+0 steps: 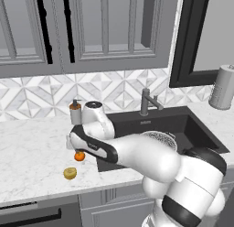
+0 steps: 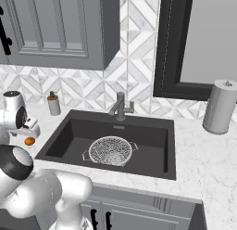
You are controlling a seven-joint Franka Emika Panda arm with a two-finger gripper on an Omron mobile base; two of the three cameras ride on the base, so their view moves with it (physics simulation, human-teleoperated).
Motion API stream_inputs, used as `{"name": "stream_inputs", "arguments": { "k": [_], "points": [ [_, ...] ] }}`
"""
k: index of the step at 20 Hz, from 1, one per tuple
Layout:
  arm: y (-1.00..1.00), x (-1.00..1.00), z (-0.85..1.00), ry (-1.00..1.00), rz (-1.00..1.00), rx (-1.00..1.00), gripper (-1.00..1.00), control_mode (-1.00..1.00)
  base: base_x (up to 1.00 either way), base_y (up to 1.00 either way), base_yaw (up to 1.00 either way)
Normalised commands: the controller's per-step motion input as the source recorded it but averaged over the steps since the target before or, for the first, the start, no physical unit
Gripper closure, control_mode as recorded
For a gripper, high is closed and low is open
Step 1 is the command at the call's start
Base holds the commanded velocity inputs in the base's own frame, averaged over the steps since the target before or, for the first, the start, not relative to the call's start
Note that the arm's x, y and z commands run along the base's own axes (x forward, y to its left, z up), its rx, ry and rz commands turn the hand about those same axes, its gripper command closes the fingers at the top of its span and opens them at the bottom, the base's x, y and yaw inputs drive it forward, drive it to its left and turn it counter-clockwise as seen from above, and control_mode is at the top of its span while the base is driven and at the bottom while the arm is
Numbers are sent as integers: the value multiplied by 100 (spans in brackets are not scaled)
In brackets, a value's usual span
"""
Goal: Put the colander in the sink, put the kiwi, tangerine in the colander, and turn on the sink faucet and pour water over the colander.
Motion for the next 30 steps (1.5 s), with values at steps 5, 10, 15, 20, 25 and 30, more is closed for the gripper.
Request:
{"name": "stream_inputs", "arguments": {
  "k": [5,10,15,20,25,30],
  "points": [
    [6,32,-32,0,0,-8,-100,-100,0,0,0],
    [2,39,-35,11,0,-1,-100,-100,0,0,0],
    [17,18,-20,17,0,0,-100,-100,0,0,0],
    [25,17,-20,10,0,0,-100,-100,0,0,0],
    [22,12,-20,3,0,0,-100,-100,0,0,0],
    [11,8,-20,0,0,-4,-100,-100,0,0,0]
  ]
}}
